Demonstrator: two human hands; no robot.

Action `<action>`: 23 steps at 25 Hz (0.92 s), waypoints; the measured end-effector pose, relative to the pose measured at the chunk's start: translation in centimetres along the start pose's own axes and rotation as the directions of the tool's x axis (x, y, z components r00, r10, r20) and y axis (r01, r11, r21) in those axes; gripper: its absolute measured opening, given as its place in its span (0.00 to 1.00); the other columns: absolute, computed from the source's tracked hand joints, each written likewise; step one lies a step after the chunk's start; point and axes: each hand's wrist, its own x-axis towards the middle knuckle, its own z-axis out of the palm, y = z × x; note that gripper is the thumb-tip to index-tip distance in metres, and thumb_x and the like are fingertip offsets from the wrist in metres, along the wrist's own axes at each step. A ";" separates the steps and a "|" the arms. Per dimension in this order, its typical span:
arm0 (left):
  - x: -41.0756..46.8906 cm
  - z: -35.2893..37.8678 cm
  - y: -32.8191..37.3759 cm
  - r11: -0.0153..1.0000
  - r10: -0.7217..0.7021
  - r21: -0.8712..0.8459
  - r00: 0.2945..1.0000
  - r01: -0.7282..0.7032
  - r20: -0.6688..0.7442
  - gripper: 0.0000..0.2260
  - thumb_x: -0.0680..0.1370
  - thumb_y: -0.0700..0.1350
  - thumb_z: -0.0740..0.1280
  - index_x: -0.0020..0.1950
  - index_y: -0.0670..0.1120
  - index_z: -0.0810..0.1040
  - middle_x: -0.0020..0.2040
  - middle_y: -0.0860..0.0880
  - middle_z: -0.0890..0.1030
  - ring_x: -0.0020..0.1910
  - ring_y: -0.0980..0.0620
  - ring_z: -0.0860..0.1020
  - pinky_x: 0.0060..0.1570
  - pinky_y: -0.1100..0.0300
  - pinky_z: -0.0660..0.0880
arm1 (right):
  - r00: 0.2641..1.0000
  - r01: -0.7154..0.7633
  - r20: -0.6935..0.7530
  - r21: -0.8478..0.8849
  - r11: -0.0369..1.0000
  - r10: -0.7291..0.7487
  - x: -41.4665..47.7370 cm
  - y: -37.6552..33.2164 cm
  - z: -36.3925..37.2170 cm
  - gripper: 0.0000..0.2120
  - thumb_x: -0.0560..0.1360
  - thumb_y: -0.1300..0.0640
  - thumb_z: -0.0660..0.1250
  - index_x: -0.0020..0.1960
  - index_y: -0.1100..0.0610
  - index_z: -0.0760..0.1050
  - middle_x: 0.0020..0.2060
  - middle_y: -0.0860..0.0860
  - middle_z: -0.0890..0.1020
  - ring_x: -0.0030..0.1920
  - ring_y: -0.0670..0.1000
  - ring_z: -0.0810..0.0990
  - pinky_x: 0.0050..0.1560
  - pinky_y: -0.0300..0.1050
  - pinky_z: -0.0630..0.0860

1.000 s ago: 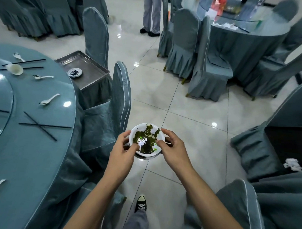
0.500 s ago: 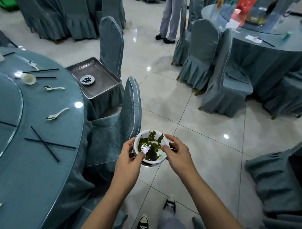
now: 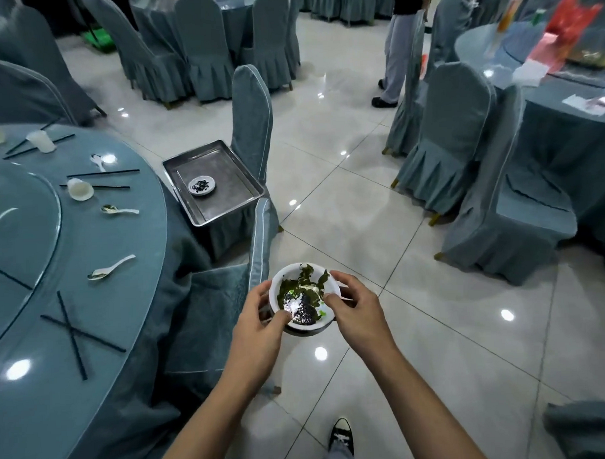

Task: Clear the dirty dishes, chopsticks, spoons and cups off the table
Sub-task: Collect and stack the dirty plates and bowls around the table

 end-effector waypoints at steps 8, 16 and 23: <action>6.1 6.7 3.6 1.000 -0.011 -0.030 0.997 0.009 -0.073 0.20 0.79 0.34 0.68 0.66 0.54 0.74 0.57 0.59 0.81 0.55 0.62 0.80 0.47 0.73 0.76 | 0.996 0.007 0.090 -0.009 1.000 -0.006 9.1 -2.4 -4.7 0.16 0.78 0.60 0.68 0.61 0.43 0.78 0.50 0.43 0.84 0.47 0.44 0.84 0.38 0.30 0.76; 14.9 8.6 5.5 0.998 -0.026 -0.064 0.989 0.017 -0.147 0.20 0.79 0.35 0.67 0.67 0.54 0.75 0.57 0.58 0.83 0.55 0.63 0.81 0.49 0.70 0.77 | 0.988 0.018 0.153 -0.032 0.999 -0.013 19.5 -4.7 -3.8 0.17 0.77 0.59 0.69 0.61 0.42 0.79 0.49 0.45 0.85 0.47 0.45 0.85 0.47 0.42 0.82; 25.7 7.7 7.4 0.989 -0.058 -0.144 0.976 0.028 -0.208 0.21 0.78 0.34 0.67 0.67 0.54 0.75 0.60 0.56 0.81 0.54 0.64 0.81 0.49 0.68 0.78 | 0.979 0.047 0.200 -0.061 0.997 -0.033 29.9 -8.4 -0.3 0.17 0.78 0.60 0.69 0.63 0.44 0.78 0.50 0.47 0.85 0.48 0.48 0.85 0.45 0.41 0.82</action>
